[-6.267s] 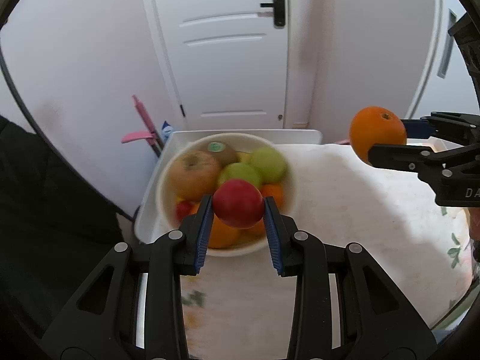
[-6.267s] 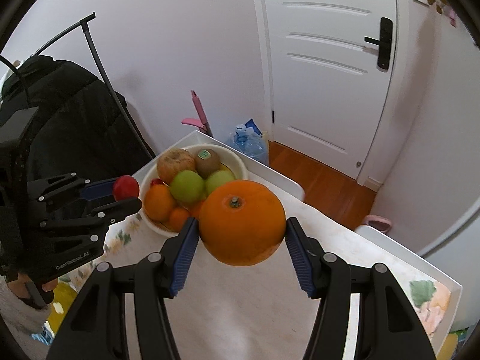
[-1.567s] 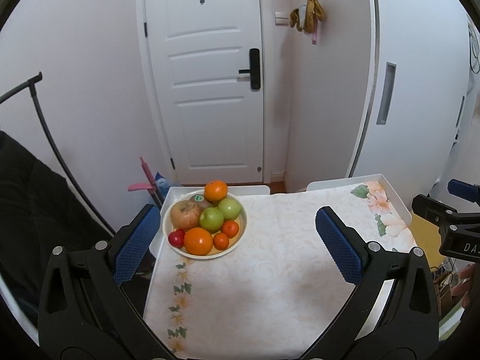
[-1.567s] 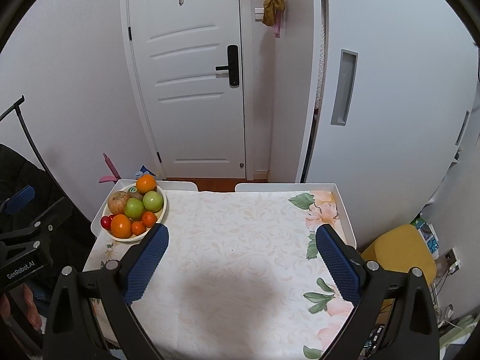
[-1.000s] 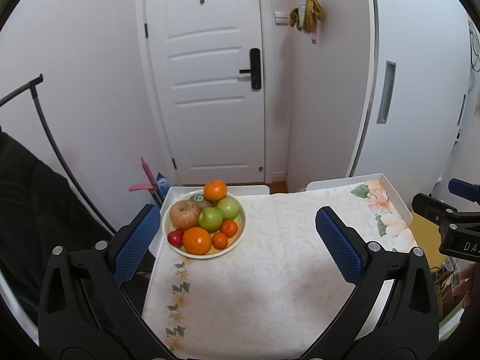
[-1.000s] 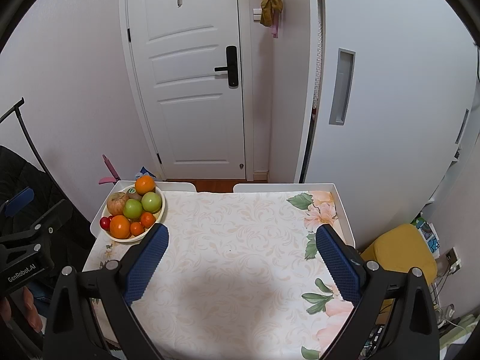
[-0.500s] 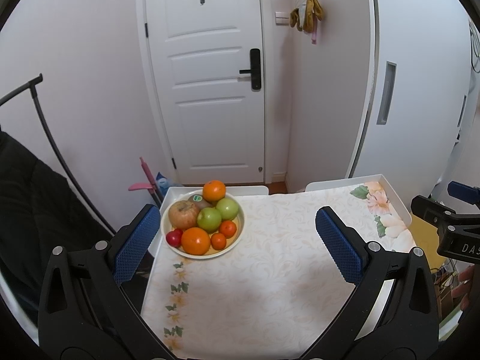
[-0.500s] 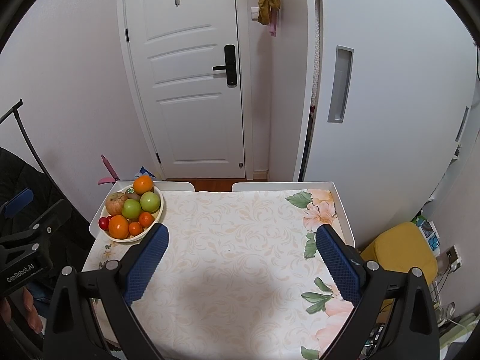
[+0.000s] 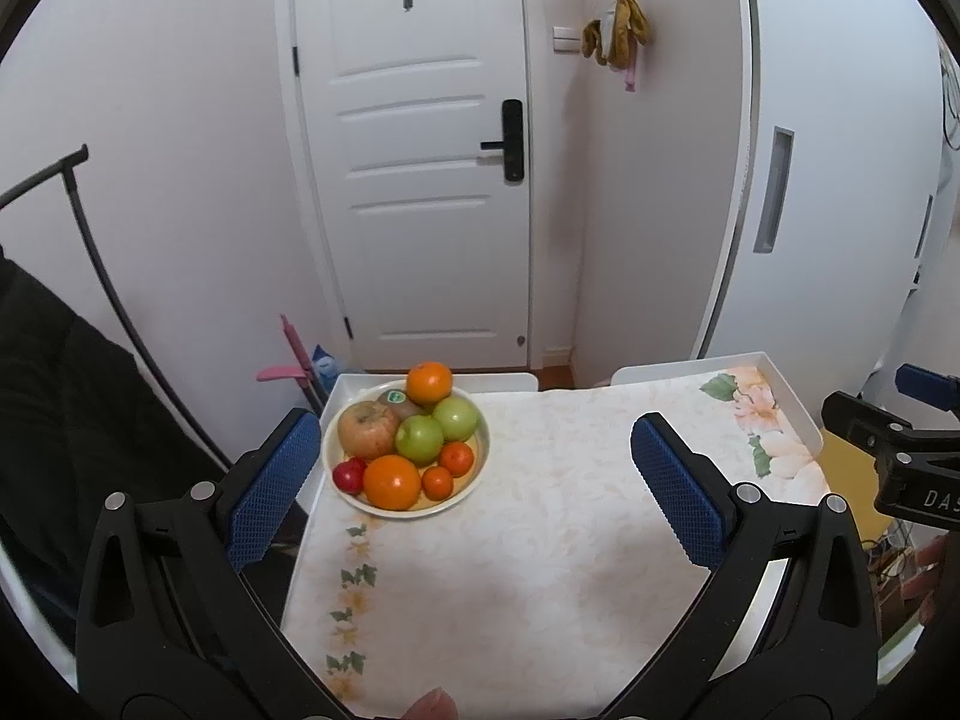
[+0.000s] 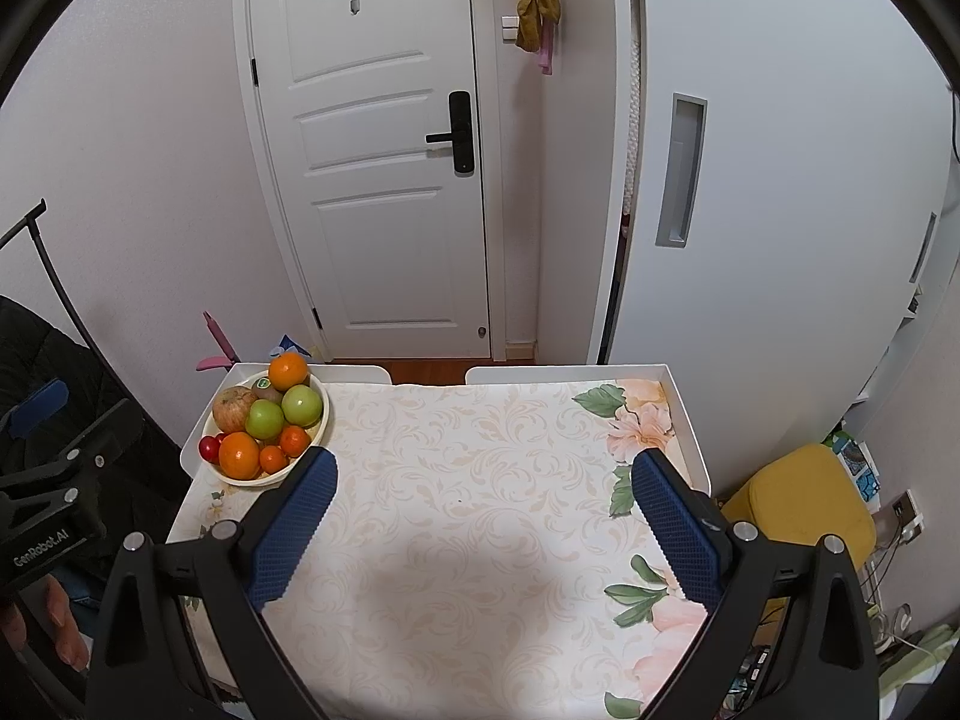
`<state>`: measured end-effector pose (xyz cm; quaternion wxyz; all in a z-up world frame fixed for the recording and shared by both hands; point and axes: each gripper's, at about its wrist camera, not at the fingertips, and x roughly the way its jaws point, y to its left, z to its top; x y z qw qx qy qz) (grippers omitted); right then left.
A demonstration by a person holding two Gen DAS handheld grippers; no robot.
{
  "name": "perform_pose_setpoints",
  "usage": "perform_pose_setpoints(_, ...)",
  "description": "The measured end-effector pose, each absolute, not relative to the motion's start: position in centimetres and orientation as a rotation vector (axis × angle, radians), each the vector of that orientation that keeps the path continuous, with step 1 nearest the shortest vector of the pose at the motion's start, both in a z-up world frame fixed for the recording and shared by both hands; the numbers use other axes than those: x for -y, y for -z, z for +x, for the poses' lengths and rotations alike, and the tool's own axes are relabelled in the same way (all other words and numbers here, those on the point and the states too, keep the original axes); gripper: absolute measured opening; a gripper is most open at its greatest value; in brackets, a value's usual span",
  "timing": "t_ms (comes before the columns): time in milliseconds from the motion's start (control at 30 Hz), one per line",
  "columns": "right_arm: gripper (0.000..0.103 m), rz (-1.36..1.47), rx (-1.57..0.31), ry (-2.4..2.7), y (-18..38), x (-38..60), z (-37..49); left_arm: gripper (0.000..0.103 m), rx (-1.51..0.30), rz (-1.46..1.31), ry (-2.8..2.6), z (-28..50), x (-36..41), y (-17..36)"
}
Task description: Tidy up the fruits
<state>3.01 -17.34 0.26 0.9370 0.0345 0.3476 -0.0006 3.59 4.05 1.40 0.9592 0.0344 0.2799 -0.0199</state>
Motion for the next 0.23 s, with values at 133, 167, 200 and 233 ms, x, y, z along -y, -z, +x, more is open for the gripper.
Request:
perform_pose_setpoints(133, 0.098, 0.069, -0.707, 0.005, -0.34, 16.99, 3.0, 0.103, -0.565, 0.071, 0.039, 3.61, -3.91, -1.4)
perform_pose_setpoints(167, 0.098, 0.069, -0.706, 0.006, -0.37, 16.96, 3.03, 0.103, -0.565, 0.071, 0.037, 3.59, -3.9, -1.4)
perform_pose_setpoints(200, 0.098, 0.069, -0.705, 0.007, -0.35, 16.9, 2.99, 0.103, -0.564, 0.071, 0.036, 3.59, -3.88, -1.4)
perform_pose_setpoints(233, 0.098, 0.07, -0.705, 0.008, -0.34, 16.83, 2.97, 0.103, -0.565, 0.068, 0.037, 3.63, -3.9, -1.41)
